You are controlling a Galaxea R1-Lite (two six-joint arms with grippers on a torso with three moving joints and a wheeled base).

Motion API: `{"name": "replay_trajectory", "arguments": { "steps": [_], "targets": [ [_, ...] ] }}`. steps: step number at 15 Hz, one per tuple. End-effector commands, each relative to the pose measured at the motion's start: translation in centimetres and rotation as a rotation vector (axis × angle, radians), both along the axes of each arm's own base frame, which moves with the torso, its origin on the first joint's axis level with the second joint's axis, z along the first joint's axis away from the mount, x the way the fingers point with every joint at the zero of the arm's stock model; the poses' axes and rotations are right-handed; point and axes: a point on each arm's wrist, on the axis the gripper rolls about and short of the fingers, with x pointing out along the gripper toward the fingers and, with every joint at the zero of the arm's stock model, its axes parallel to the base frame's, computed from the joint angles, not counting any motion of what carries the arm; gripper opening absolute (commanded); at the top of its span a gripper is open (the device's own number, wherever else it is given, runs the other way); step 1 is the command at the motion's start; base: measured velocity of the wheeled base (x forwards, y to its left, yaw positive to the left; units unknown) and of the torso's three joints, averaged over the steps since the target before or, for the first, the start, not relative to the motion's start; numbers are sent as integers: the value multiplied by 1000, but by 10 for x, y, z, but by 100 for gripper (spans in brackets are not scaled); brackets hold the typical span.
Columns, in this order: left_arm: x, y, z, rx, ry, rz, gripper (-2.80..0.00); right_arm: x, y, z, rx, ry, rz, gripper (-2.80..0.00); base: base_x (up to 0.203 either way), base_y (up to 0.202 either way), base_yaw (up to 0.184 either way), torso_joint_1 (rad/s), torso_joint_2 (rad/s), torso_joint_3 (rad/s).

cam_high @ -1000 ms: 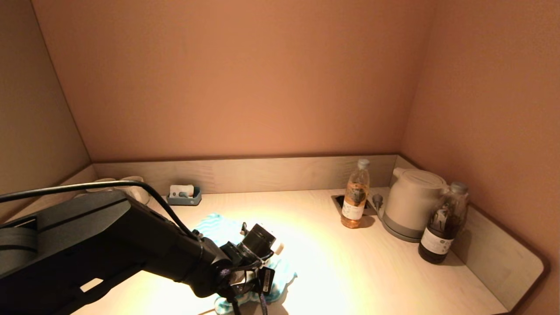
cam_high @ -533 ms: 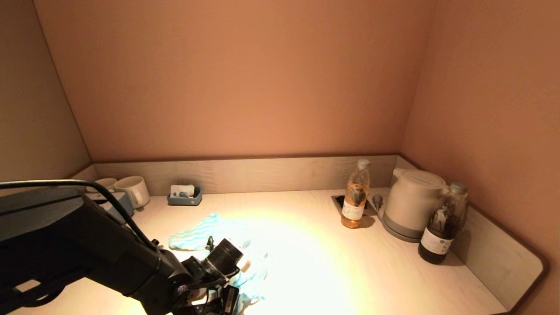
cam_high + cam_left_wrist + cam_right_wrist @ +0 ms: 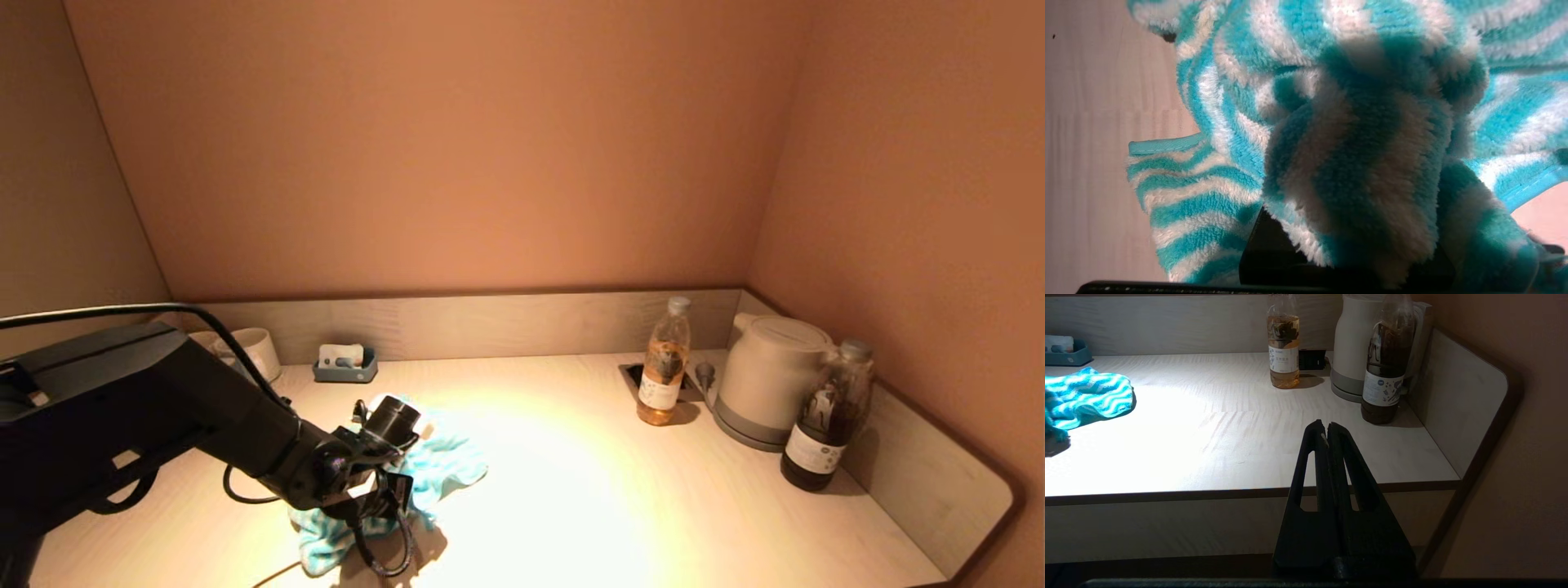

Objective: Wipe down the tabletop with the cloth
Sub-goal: Sweep the stains on the table

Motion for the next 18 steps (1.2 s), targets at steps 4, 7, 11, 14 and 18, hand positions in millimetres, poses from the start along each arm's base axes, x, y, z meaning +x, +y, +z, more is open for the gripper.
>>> {"name": "replay_trajectory", "arguments": {
  "steps": [4, 7, 11, 14, 18],
  "targets": [
    [26, -55, 7, -88, -126, -76, -280, 0, 0, 0, 0, 0, 1, -280, 0, 0, 0, 0, 0, 0],
    [9, -93, 19, -130, -166, -167, -280, 0, 0, 0, 0, -1, 1, -280, 0, 0, 0, 0, 0, 0],
    [-37, -122, 6, -118, -104, -269, -280, 0, 0, 0, 0, 0, 1, -280, 0, 0, 0, 0, 0, 0],
    [-72, -117, -5, -75, -29, -304, -280, 0, 0, 0, 0, -1, 1, -280, 0, 0, 0, 0, 0, 0],
    [-88, -98, -7, -58, 8, -279, -280, 0, 0, 0, 0, -1, 1, -280, 0, 0, 0, 0, 0, 0]
  ]
}}
